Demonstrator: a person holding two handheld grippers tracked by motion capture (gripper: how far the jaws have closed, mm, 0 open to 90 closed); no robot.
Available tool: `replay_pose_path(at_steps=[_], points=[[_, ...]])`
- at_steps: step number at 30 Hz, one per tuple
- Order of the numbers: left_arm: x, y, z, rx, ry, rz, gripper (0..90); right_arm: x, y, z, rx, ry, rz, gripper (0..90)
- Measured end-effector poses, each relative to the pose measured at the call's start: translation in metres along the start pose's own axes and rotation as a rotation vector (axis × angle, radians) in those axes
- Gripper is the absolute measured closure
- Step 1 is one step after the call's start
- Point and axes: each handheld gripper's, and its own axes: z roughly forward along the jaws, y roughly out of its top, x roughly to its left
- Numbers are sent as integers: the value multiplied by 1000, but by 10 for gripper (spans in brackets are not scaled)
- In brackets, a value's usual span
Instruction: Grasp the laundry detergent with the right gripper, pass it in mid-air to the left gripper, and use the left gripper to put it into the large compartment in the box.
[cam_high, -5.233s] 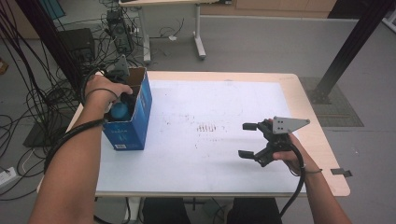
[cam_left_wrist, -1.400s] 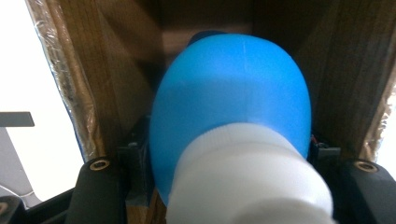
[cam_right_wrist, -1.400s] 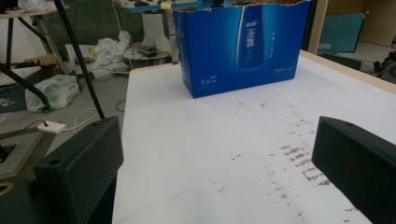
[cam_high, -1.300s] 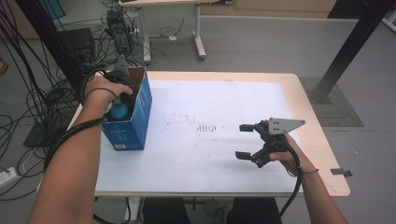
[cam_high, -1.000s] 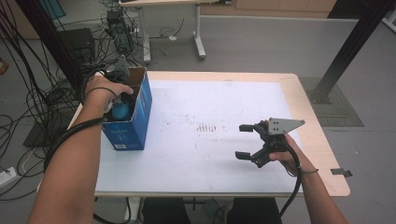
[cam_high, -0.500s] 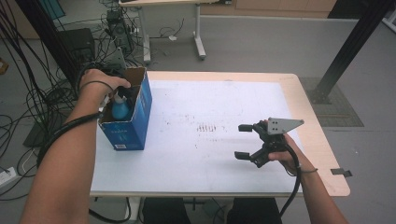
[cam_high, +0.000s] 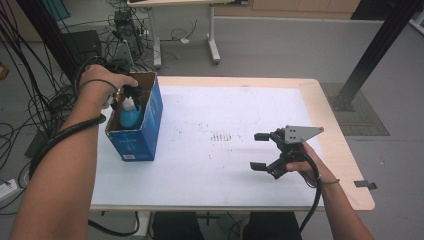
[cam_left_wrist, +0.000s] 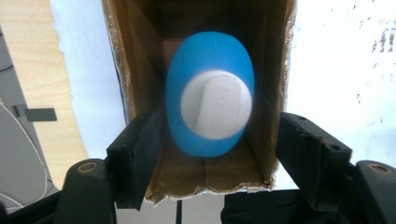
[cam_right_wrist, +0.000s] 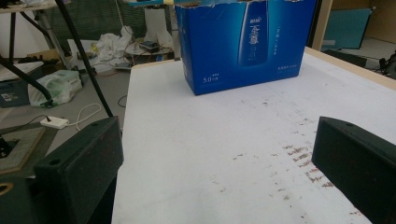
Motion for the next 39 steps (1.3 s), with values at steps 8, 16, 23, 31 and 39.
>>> replay_pose_path(at_steps=[8, 16, 23, 31, 39], points=[[-6, -9, -8, -15, 7, 30, 229, -4, 1, 0, 10, -10, 7, 22], [-9, -14, -19, -46, 17, 32, 138, -8, 4, 0, 26, -22, 12, 22], [-17, -20, -28, -67, 16, 50, 91, -9, 6, 0, 41, -30, 12, 22], [-31, -25, -37, -86, 31, 68, 52, -9, 9, 1, 43, -34, 11, 22], [-48, -29, -41, -98, 18, 123, 53, -9, 9, 2, 39, -37, 10, 22]])
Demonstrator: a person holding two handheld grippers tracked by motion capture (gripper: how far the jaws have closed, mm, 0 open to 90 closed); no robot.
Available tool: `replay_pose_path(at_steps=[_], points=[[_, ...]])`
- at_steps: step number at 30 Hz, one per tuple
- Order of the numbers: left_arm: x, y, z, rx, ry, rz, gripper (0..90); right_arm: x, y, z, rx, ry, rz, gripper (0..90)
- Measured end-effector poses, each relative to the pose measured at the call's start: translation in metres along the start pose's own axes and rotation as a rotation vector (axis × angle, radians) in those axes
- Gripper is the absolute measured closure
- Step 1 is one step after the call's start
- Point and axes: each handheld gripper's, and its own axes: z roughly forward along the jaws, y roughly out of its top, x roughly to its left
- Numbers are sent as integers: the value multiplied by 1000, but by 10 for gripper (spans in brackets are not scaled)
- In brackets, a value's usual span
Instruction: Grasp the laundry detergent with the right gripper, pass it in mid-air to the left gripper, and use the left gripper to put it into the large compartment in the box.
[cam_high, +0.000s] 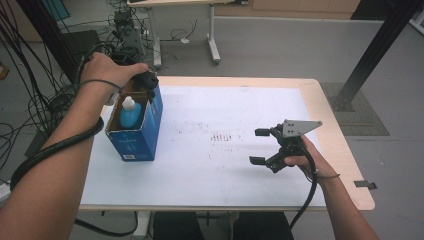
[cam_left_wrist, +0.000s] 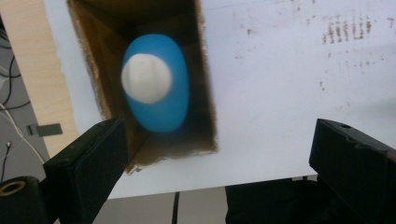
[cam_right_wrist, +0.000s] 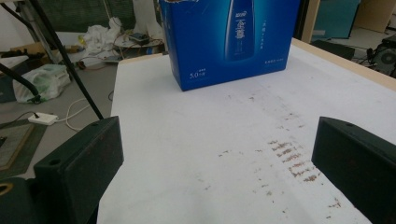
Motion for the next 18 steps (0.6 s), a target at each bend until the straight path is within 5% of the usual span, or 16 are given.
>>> replay_pose_path(at_steps=[18], points=[[-67, -9, 4, -23, -73, 229, 52, -2, -4, 3, 10, -3, 11, 22]])
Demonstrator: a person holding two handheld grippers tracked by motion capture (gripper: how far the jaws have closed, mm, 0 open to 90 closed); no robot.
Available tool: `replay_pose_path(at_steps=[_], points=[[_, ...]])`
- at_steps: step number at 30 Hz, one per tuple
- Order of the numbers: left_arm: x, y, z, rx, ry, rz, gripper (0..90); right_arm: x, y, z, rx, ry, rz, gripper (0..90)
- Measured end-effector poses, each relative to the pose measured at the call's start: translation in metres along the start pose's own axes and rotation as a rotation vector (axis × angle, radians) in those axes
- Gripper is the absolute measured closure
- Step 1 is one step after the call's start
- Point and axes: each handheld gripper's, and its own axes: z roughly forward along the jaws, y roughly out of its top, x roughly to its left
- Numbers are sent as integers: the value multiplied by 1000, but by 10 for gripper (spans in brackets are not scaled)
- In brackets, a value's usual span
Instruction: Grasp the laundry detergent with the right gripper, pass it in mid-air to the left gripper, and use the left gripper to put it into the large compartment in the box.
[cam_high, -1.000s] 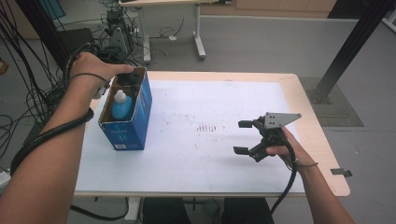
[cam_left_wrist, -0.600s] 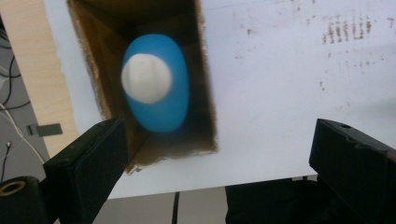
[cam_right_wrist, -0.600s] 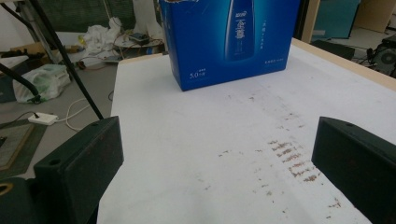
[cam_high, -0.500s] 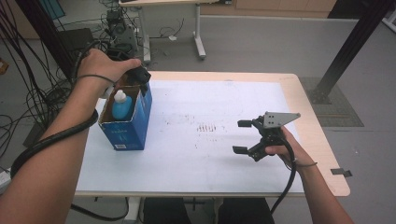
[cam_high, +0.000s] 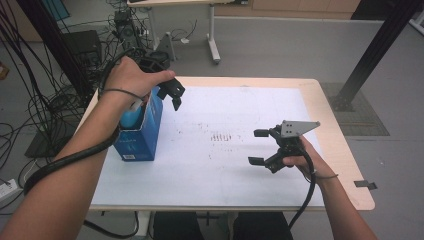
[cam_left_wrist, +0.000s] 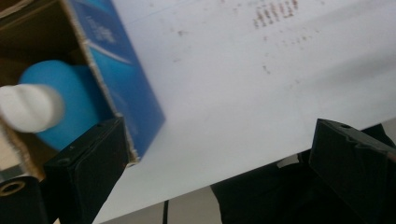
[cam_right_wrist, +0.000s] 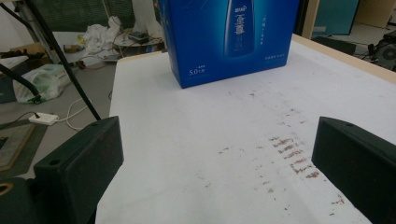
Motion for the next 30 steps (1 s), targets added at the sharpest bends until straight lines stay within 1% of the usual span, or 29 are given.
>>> replay_pose_path(at_steps=[3, 4, 7, 11, 14, 16, 20, 24, 30], points=[[-13, 0, 5, -10, -6, 37, 53, -1, 0, 0, 2, -3, 1, 22], [-17, 0, 7, -17, -10, 44, 53, -1, 0, 0, 2, -5, 3, 22], [-31, -1, 17, -20, -28, 81, 54, -2, -1, -1, 2, -7, 5, 22], [-47, -2, 31, -8, -37, 125, 55, -2, -2, -2, 5, -7, 8, 22], [-54, -2, 40, 6, -39, 151, 58, -2, -2, -2, 7, -10, 8, 21], [-58, -3, 45, 6, -51, 154, 57, -2, -2, -3, 7, -12, 7, 21], [-61, -4, 58, 16, -60, 163, 59, -3, -2, -4, 8, -12, 8, 21], [-62, -6, 67, 16, -71, 159, 59, -3, -1, -5, 12, -14, 7, 22], [-68, -9, 82, 24, -91, 179, 61, -4, -1, -5, 16, -16, 10, 21]])
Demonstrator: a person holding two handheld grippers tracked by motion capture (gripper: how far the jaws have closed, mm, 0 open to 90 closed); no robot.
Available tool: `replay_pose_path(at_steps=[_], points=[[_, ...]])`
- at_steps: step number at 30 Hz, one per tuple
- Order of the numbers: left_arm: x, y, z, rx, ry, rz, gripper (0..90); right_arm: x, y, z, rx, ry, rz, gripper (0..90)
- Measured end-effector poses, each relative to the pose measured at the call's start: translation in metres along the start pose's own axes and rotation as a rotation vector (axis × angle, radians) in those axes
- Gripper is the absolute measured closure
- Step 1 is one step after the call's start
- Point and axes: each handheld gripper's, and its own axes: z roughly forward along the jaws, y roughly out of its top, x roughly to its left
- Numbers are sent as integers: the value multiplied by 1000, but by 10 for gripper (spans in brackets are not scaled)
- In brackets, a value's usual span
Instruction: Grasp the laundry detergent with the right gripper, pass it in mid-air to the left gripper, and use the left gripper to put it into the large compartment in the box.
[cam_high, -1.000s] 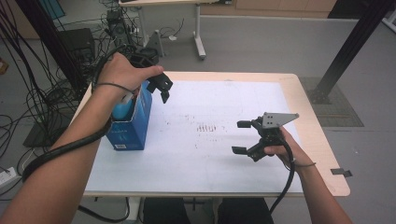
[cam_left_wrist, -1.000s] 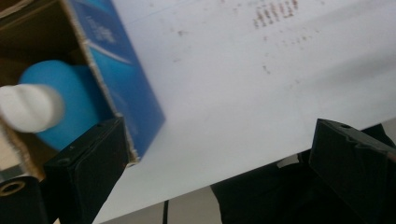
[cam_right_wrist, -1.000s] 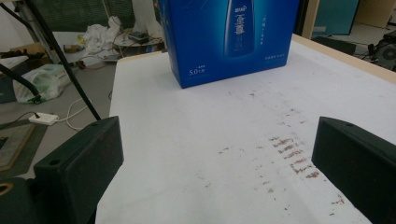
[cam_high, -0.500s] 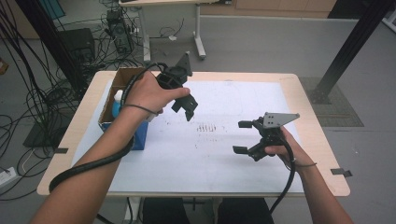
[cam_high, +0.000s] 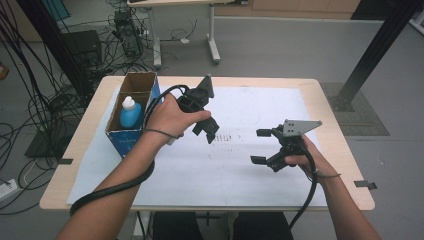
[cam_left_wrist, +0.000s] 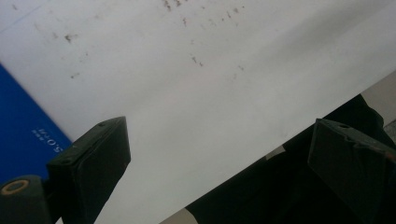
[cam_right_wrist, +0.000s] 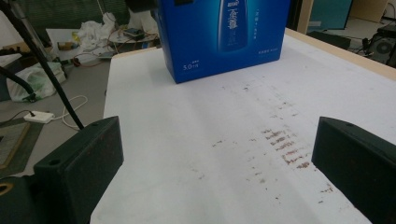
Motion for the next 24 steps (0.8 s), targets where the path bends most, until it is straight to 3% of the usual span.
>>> replay_pose_path(at_steps=[11, 24], points=[[-1, -3, 28, 32, 11, -9, 63, -1, -1, -3, -5, -6, 2, 21], [4, -7, 39, 41, -6, -20, 64, 0, -2, -2, 1, -7, 4, 21]])
